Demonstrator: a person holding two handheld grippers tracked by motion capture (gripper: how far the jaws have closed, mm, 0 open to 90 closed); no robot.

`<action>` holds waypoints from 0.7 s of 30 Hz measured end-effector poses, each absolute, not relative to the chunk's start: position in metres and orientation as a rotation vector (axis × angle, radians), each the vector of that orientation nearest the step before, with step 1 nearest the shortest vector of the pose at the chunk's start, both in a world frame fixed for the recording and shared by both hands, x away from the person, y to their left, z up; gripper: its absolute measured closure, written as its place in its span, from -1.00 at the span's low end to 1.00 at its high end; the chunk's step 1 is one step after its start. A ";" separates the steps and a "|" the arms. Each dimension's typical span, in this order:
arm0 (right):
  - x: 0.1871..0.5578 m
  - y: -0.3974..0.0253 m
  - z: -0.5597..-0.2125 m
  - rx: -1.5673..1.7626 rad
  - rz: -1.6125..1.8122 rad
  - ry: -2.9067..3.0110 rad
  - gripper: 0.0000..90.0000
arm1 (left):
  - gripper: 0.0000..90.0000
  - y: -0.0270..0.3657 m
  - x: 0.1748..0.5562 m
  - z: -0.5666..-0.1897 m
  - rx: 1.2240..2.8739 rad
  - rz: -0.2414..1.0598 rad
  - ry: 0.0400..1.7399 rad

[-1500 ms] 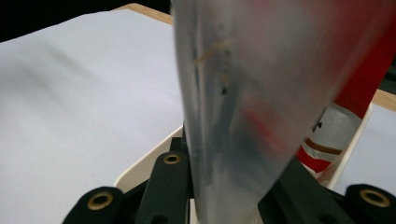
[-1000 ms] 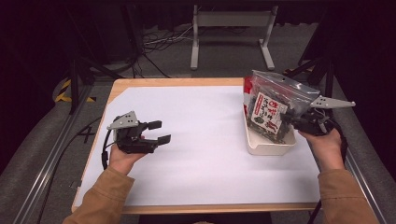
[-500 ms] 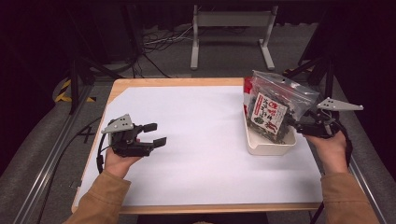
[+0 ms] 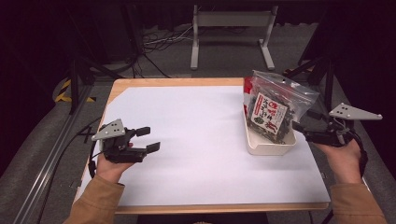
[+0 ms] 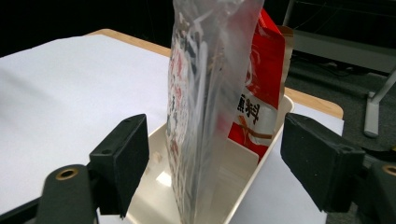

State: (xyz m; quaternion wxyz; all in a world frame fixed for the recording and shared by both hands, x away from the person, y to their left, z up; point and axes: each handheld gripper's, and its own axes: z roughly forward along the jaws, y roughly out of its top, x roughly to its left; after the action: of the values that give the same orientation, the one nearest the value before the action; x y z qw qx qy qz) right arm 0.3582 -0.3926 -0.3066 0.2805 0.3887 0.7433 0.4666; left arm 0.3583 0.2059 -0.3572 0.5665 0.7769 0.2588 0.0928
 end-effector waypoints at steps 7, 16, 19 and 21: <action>0.341 -0.390 -0.299 1.006 1.262 2.023 -0.50 | -0.44 0.209 0.351 -0.360 1.841 0.211 0.603; 0.323 -0.369 -0.305 0.917 1.308 2.104 -0.51 | -0.47 0.212 0.344 -0.364 1.845 0.198 0.588; 0.320 -0.362 -0.310 0.873 1.327 2.129 -0.51 | -0.47 0.214 0.343 -0.366 1.844 0.200 0.589; 0.320 -0.359 -0.312 0.856 1.333 2.137 -0.52 | -0.47 0.217 0.343 -0.368 1.838 0.198 0.589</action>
State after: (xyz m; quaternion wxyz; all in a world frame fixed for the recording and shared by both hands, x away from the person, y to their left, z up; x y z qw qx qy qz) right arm 0.3195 -0.3594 -0.3116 0.2384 0.3125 0.7801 0.4867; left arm 0.3429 0.2168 -0.3681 0.5654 0.7814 0.2504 0.0842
